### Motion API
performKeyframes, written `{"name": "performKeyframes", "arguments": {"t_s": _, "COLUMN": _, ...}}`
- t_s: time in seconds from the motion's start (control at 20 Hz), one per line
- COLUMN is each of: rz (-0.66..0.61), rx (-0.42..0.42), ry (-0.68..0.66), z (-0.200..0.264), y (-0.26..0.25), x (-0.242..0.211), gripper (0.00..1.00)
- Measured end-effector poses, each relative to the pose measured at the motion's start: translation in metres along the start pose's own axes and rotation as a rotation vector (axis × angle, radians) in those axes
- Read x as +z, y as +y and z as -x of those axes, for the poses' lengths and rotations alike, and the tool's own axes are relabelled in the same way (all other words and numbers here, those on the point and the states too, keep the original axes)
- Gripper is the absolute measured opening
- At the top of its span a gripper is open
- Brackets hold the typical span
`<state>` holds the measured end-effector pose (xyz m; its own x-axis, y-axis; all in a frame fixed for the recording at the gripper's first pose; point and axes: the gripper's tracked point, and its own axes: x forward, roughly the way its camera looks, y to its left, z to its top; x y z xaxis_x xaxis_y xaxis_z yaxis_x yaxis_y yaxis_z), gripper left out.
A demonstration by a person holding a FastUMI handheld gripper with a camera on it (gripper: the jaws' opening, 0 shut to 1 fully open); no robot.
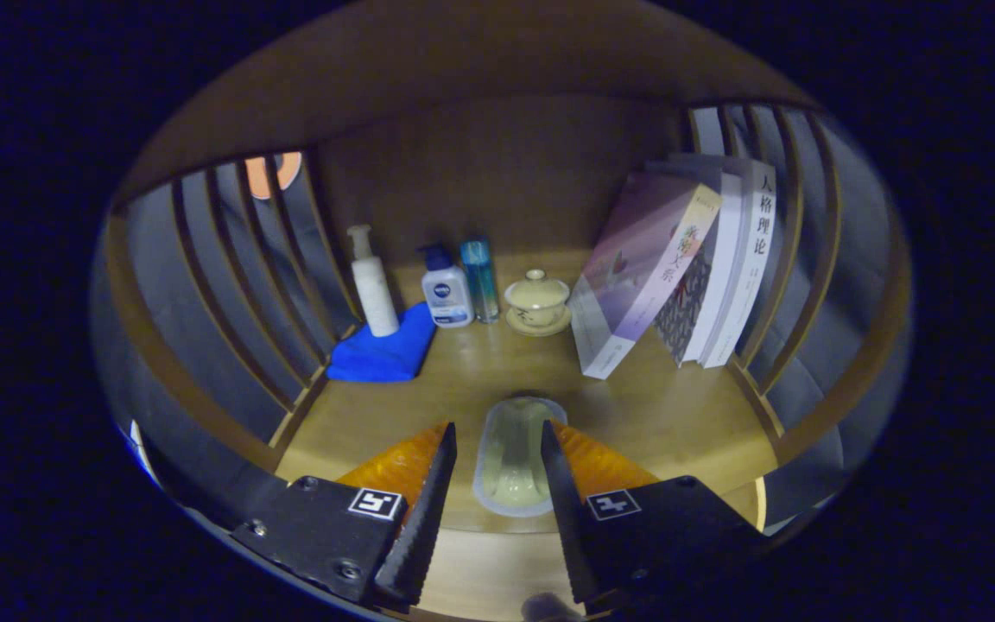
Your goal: Pull open the drawer, take out the items inside it, and place them on the countertop above the cabinet.
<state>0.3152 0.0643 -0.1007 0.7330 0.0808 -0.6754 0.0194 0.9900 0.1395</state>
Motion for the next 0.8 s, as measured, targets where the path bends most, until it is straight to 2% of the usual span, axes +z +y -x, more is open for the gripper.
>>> {"name": "performKeyframes", "arguments": {"t_s": 0.05, "rz": 0.006, "rx": 0.009, "ry": -0.035, "z": 0.01, "y": 0.004, "x": 0.001, "gripper": 0.64}}
{"name": "performKeyframes", "arguments": {"t_s": 0.15, "rz": 0.018, "rx": 0.023, "ry": -0.118, "z": 0.035, "y": 0.013, "x": 0.004, "gripper": 0.73}}
{"name": "performKeyframes", "arguments": {"t_s": 0.25, "rz": 0.022, "rx": 0.032, "ry": -0.199, "z": 0.062, "y": 0.02, "x": 0.002, "gripper": 0.95}}
{"name": "performKeyframes", "arguments": {"t_s": 0.3, "rz": 0.026, "rx": 0.043, "ry": -0.238, "z": 0.076, "y": 0.026, "x": -0.001, "gripper": 1.0}}
{"name": "performKeyframes", "arguments": {"t_s": 0.6, "rz": 0.096, "rx": 0.053, "ry": -0.47, "z": 0.151, "y": 0.042, "x": -0.03, "gripper": 0.98}}
{"name": "performKeyframes", "arguments": {"t_s": 0.8, "rz": 0.111, "rx": 0.006, "ry": -0.599, "z": 0.185, "y": 0.035, "x": -0.056, "gripper": 0.99}}
